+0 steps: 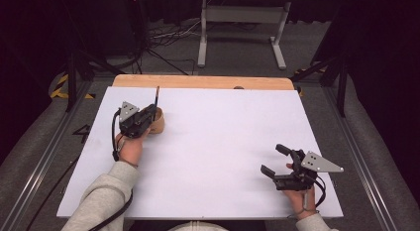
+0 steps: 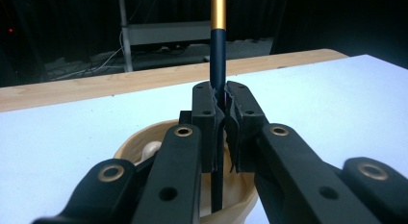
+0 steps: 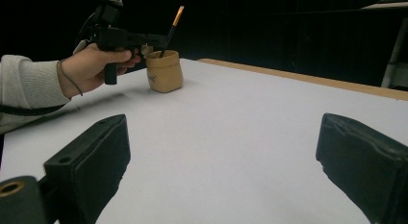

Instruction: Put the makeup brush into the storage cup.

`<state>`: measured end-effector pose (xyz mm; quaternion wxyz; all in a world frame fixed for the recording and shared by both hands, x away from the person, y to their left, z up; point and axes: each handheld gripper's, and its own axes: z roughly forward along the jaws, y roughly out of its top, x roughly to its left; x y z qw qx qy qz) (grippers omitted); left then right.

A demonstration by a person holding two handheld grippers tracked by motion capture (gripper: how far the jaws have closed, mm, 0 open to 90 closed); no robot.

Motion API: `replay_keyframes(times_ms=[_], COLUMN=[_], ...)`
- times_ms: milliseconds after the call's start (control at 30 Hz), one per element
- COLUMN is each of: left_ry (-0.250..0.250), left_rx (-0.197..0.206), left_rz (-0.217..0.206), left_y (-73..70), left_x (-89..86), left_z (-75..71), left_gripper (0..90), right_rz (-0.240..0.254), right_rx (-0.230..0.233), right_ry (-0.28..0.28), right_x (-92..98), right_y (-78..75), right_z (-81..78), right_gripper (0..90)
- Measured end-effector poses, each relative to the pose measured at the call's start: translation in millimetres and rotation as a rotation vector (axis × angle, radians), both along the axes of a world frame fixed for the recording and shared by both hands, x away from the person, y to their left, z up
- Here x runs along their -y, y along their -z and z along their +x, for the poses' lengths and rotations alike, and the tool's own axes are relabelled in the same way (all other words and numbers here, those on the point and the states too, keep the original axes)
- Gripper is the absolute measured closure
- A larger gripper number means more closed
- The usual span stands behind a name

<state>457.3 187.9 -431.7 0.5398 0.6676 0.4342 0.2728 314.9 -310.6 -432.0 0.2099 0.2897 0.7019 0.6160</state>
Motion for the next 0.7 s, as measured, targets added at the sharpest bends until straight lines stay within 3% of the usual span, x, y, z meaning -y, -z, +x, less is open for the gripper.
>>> replay_keyframes(times_ms=[267, 400, 533, 700], left_ry=[0.015, 0.049, 0.078, 0.123], left_rx=[-0.019, -0.003, 0.018, 0.031], left_rz=[-0.021, -0.044, -0.044, -0.073], left_y=[-0.2, -3.1, -6.9, -14.5], left_x=[-0.1, -0.3, 0.5, -0.5], left_z=[-2.4, -6.6, -9.7, -11.6], left_gripper=[82.0, 74.5, 60.6, 39.4], right_rz=[0.001, 0.006, 0.002, 0.003], right_rx=[-0.001, -0.002, -0.003, -0.002], right_ry=[-0.004, -0.003, -0.004, -0.002], right_x=[-0.2, 0.4, 0.0, -0.8], right_y=[0.1, 0.2, 0.0, -1.1], right_z=[0.2, 0.4, 0.9, 2.8], right_gripper=[5.0, 5.0, 4.9, 4.9])
